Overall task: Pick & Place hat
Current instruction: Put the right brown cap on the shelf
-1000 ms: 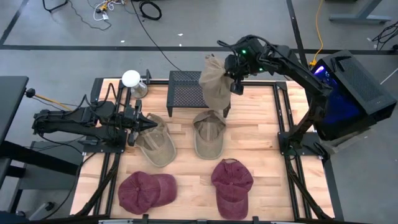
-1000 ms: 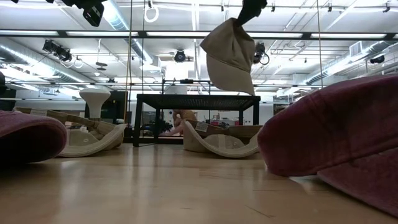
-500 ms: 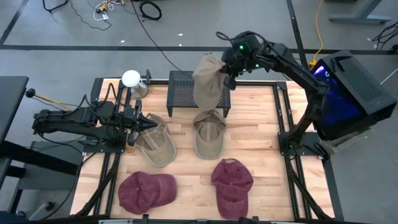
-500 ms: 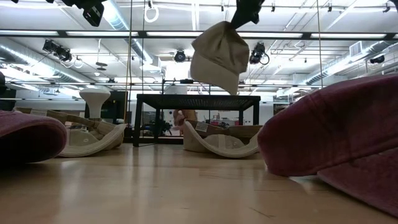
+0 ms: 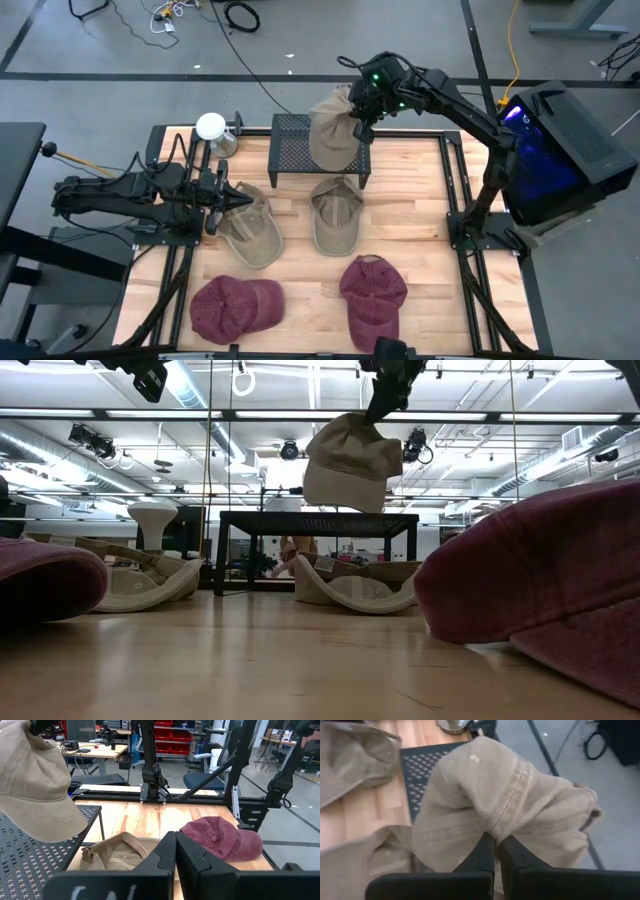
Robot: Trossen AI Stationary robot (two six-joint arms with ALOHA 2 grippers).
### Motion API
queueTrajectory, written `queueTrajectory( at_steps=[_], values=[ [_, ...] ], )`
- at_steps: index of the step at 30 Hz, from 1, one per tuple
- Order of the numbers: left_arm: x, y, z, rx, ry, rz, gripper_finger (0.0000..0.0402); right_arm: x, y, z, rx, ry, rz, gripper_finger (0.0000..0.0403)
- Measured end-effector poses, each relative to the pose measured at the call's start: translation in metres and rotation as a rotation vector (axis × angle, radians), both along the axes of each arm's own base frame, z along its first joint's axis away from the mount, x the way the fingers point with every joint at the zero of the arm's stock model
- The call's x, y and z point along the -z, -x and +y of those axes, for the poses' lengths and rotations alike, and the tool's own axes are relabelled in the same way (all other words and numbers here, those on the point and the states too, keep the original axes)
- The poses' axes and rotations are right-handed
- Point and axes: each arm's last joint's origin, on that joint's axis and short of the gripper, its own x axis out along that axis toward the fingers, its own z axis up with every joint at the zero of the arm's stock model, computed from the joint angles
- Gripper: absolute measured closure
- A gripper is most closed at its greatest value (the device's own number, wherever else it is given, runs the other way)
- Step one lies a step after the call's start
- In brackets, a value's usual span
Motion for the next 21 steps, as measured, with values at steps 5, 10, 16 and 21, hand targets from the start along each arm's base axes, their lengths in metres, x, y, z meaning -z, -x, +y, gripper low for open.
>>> queueTrajectory(
  at_steps=[5, 10, 16, 21],
  values=[
    [0.000, 0.000, 0.000, 0.000, 0.000, 0.000, 0.0387, 0.000, 0.002, -0.006, 0.051, 0.093, 0.047, 0.0403],
    [0.000, 0.000, 0.000, 0.000, 0.000, 0.000, 0.0387, -0.004, 0.006, -0.003, 0.042, 0.124, 0.056, 0.0403],
    [0.000, 0.000, 0.000, 0.000, 0.000, 0.000, 0.0387, -0.015, 0.016, 0.009, 0.016, 0.135, 0.041, 0.0403],
    [0.000, 0.000, 0.000, 0.000, 0.000, 0.000, 0.0387, -0.021, 0.027, 0.018, -0.023, 0.091, 0.038, 0.0403]
  ],
)
